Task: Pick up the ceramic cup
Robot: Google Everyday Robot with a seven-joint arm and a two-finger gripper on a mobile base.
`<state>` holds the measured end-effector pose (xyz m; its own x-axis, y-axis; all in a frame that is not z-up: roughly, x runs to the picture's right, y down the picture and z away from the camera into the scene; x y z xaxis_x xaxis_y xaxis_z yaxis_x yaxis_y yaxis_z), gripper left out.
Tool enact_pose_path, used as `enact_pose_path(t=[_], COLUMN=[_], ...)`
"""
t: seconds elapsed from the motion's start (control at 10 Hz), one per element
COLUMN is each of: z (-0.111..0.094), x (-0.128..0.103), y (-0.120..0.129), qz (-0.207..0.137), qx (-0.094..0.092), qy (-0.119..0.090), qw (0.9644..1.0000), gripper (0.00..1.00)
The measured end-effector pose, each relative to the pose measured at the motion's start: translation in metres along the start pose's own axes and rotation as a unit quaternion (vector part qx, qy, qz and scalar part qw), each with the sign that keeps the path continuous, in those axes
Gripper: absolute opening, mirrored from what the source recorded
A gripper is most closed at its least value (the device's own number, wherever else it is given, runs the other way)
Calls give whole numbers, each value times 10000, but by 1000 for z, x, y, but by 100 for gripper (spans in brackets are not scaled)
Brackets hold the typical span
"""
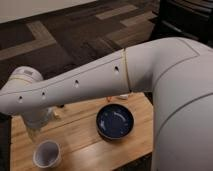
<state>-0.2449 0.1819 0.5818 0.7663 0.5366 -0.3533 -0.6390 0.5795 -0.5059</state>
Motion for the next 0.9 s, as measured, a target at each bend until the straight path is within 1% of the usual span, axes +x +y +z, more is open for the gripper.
enact_pose_path(t=[0.2, 0.4, 0.6, 0.7, 0.9], z=[10, 15, 22, 26, 38], x=[9, 14, 18, 17, 21], y=[4, 5, 4, 2, 1], qz=[-49, -38, -86, -105, -182], qx=[-16, 27, 68, 84, 16], qy=[204, 333, 393, 366, 349], qw=[9998, 9994, 9992, 9992, 9992], gripper=[65, 65, 65, 65, 65])
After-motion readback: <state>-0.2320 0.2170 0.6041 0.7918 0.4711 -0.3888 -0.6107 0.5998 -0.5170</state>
